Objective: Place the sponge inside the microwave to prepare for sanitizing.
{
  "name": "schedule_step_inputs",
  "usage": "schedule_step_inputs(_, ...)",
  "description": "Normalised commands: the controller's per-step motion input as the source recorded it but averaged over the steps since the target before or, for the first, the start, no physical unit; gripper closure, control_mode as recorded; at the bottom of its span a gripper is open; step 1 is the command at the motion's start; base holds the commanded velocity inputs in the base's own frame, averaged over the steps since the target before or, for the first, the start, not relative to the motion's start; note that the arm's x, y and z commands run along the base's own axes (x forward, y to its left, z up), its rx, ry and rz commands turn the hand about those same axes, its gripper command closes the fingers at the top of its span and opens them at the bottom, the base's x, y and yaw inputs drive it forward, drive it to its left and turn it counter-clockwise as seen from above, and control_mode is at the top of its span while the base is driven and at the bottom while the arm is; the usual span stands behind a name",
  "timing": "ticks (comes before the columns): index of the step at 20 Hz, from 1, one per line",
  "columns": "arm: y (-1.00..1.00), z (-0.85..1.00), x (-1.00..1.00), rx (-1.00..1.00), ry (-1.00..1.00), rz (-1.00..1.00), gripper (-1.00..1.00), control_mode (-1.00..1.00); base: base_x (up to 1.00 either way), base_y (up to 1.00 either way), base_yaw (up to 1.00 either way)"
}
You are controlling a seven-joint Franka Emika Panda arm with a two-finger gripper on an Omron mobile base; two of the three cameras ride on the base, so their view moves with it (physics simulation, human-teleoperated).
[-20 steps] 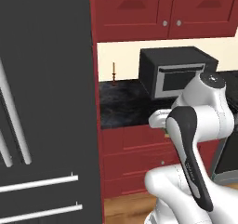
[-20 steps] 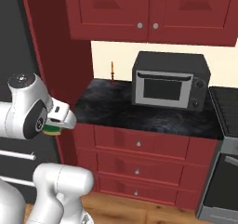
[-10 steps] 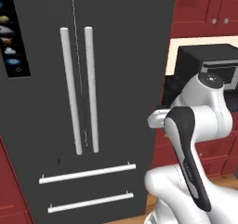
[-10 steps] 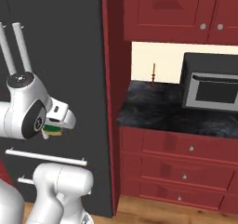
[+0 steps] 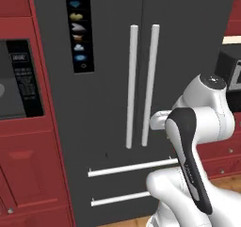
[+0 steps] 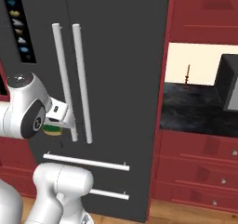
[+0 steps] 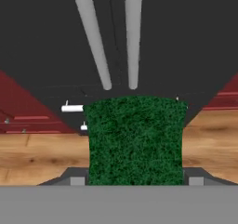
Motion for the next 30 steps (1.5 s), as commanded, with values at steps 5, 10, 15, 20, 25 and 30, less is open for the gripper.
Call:
schedule_step_inputs(5,0.0,0.0,0.0,0.0,0.0,0.0,1.0,1.0,-0.07,0.8,0.0)
schedule_step_inputs(10,0.0,0.0,0.0,0.0,0.0,0.0,1.0,1.0,-0.04,0.67,0.0)
schedule_step_inputs(15,0.0,0.0,0.0,0.0,0.0,0.0,1.0,1.0,0.0,0.65,0.0)
schedule_step_inputs(20,0.0,0.0,0.0,0.0,0.0,0.0,1.0,1.0,0.0,0.58,0.0)
schedule_step_inputs(25,0.0,0.0,0.0,0.0,0.0,0.0,1.0,1.0,0.0,0.61,0.0)
schedule_step_inputs(30,0.0,0.0,0.0,0.0,0.0,0.0,1.0,1.0,0.0,0.45,0.0)
